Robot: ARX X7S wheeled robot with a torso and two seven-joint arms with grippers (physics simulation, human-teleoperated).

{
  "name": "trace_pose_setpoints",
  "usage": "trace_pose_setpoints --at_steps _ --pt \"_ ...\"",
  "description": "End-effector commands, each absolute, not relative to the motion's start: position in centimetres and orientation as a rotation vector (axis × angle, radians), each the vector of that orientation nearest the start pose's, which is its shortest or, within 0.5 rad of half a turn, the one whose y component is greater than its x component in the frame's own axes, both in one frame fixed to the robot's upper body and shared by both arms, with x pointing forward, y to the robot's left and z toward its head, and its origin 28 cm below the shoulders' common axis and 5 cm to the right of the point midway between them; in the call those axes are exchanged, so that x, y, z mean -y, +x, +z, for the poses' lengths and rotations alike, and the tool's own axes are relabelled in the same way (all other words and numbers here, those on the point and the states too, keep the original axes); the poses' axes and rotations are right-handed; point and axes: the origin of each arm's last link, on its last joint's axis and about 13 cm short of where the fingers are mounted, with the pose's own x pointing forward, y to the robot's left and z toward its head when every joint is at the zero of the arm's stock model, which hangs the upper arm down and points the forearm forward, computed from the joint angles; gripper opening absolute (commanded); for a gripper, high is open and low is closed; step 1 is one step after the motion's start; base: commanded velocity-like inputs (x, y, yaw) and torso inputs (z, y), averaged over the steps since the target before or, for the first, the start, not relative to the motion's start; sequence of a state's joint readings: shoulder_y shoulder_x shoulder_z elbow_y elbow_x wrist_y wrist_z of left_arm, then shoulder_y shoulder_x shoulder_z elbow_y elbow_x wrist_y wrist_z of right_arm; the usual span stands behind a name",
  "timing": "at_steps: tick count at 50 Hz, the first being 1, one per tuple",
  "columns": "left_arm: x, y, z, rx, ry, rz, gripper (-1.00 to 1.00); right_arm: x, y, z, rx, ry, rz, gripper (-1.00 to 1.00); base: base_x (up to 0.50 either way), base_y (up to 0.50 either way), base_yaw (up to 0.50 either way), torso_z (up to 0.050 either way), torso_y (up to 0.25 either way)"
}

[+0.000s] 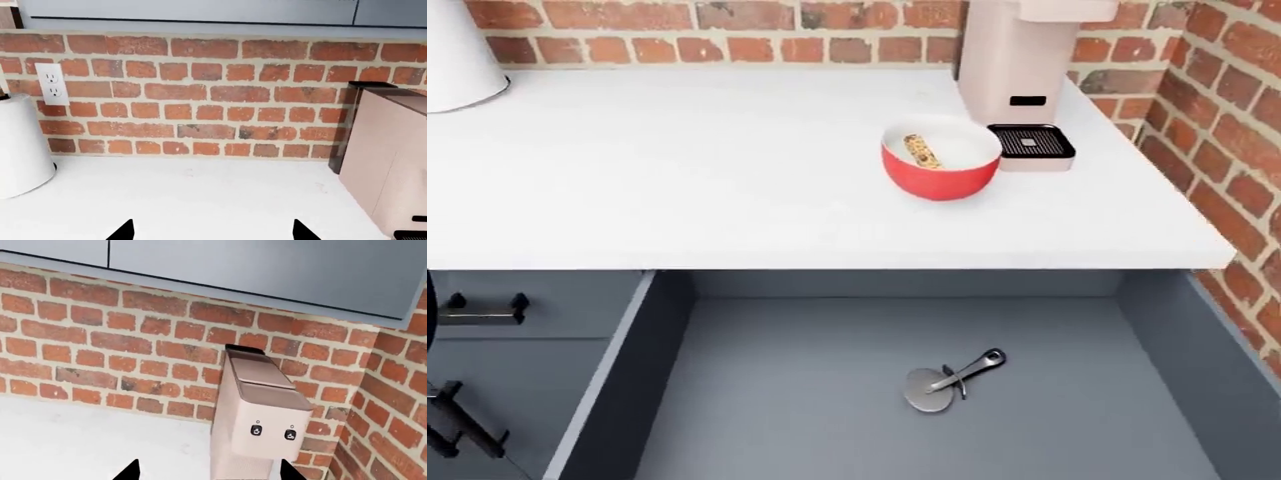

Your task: Place the bar in the bowl and close the drawer.

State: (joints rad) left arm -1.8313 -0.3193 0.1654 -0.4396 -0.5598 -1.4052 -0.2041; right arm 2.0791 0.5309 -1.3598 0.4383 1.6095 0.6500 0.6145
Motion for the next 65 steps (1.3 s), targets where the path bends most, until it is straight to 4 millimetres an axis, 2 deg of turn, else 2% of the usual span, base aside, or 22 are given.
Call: trace_pose_setpoints --at_steps 1,8,13,24,32,38,49,57,65 --pt "-27.0 31.6 44.8 -0.049 -0.033 0.007 1.00 11.4 32.2 43.4 0.053 -0.176 -0.053 1.00 0.00 0.50 0.00 0.000 0.000" --pt "-27.0 30.8 44.6 -0.052 -0.037 0.002 1.00 11.4 31.0 43.0 0.033 -0.202 -0.045 1.00 0.00 0.50 0.00 0.000 0.000" --pt "-27.3 29.9 43.6 -0.087 -0.051 -0.019 1.00 11.7 29.4 41.7 -0.003 -0.232 -0.022 1.00 0.00 0.50 0.00 0.000 0.000" --pt "-27.1 25.7 41.7 -0.132 0.032 -0.165 1.00 13.1 26.2 39.1 -0.097 -0.318 0.091 1.00 0.00 0.50 0.00 0.000 0.000" --pt "-27.5 24.3 40.9 -0.164 0.033 -0.216 1.00 13.8 24.4 38.2 -0.141 -0.353 0.138 1.00 0.00 0.50 0.00 0.000 0.000" --pt "-27.5 23.7 39.9 -0.220 0.043 -0.256 1.00 14.7 23.8 38.0 -0.180 -0.351 0.149 1.00 0.00 0.50 0.00 0.000 0.000" --pt "-27.0 23.2 39.4 -0.272 0.066 -0.303 1.00 15.4 22.9 37.8 -0.224 -0.363 0.152 1.00 0.00 0.50 0.00 0.000 0.000" --pt "-26.8 22.2 38.8 -0.275 0.078 -0.332 1.00 15.8 22.8 36.6 -0.251 -0.363 0.162 1.00 0.00 0.50 0.00 0.000 0.000" --pt "-26.8 21.2 37.3 -0.285 0.084 -0.359 1.00 15.9 22.0 35.1 -0.289 -0.363 0.214 1.00 0.00 0.50 0.00 0.000 0.000"
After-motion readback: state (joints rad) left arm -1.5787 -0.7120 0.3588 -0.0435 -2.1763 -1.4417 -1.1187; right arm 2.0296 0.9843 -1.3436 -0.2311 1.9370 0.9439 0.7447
